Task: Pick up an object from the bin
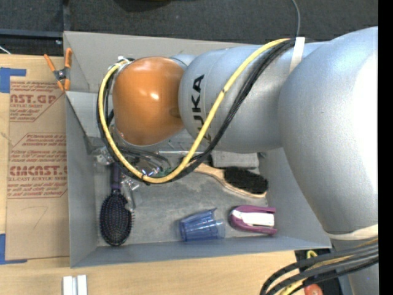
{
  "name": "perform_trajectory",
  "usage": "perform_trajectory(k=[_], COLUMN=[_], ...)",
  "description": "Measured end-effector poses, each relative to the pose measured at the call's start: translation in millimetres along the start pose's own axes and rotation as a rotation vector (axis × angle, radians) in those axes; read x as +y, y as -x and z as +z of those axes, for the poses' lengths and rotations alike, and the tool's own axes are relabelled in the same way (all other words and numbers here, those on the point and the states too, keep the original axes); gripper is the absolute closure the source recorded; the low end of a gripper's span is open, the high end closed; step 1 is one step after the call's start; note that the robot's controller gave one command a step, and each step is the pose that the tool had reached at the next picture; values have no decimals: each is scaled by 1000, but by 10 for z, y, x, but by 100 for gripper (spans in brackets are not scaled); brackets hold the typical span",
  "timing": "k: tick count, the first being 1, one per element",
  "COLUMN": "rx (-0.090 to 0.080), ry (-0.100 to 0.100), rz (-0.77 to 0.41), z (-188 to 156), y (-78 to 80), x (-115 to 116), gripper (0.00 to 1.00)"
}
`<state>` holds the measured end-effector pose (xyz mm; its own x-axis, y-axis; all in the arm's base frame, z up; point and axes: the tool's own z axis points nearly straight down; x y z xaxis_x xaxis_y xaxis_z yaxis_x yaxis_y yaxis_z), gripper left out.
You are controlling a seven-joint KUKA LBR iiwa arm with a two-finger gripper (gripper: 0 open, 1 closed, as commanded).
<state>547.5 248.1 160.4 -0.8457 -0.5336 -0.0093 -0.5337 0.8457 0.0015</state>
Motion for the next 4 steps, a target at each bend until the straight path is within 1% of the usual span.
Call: perform_trajectory(k=[1,2,3,4], rx=[8,-4,-4,-4], ry=[5,3,3,3], rz=[-516,-484,-650,-650], z=[496,901,907,907], y=[24,169,288,289], x=[-76,-333,-213,-210], gripper=[0,0,100,100])
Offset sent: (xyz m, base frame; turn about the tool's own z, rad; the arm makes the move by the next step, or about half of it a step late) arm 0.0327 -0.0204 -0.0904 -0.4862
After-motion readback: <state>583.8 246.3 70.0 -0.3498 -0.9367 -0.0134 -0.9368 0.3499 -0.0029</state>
